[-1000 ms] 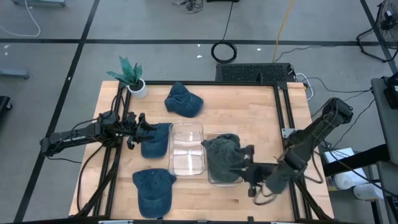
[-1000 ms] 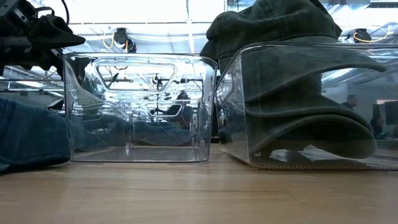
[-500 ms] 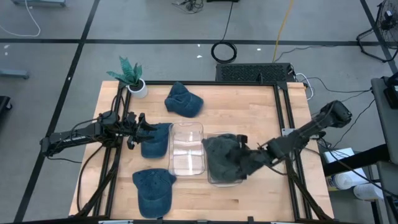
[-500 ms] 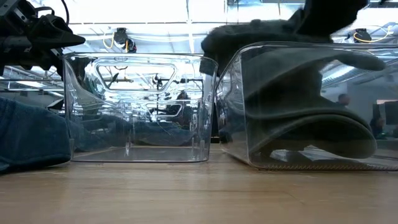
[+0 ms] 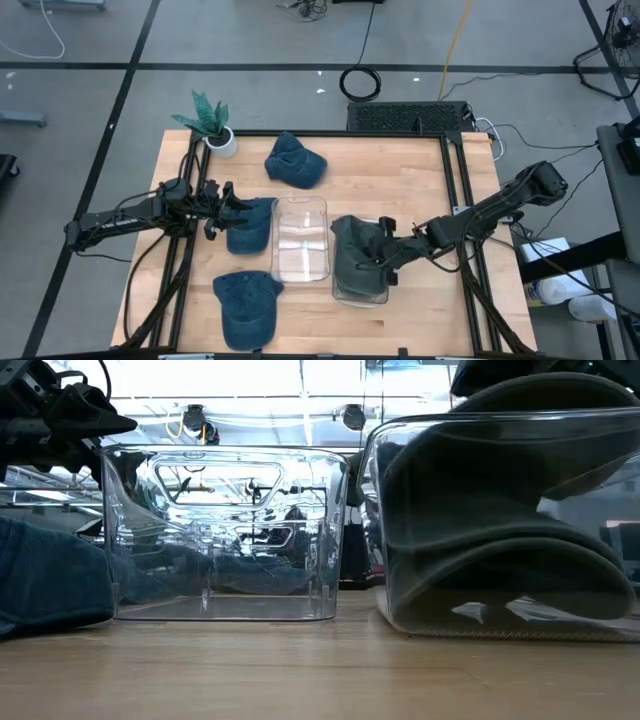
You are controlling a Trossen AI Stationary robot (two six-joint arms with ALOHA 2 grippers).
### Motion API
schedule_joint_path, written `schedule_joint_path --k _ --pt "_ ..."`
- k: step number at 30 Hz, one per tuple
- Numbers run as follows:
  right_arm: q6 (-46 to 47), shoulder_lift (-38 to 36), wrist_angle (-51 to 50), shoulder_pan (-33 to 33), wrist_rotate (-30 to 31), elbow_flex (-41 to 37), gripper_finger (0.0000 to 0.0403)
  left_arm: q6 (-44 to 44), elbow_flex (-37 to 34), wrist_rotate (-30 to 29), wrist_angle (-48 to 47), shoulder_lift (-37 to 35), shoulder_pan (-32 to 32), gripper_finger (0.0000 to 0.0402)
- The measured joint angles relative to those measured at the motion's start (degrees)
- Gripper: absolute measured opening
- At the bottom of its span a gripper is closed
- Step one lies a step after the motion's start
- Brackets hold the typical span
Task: Pick & Place hat
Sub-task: Put the gray cap into the right transparent bin, then put the middle blue cap into the left transparent bin
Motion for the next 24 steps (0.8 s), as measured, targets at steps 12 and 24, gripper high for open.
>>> schedule_joint_path --k 12,24 --pt "-9.13 -6.42 9.27 1.85 -0.56 0.52 0.0000 0.01 0.00 0.00 0.00 0.00 0.00 0.0228" --pt "-19.94 -14.26 15.92 6.39 -0.72 0.38 0.0000 0.02 0.00 0.00 0.00 -0.02 0.00 0.0228"
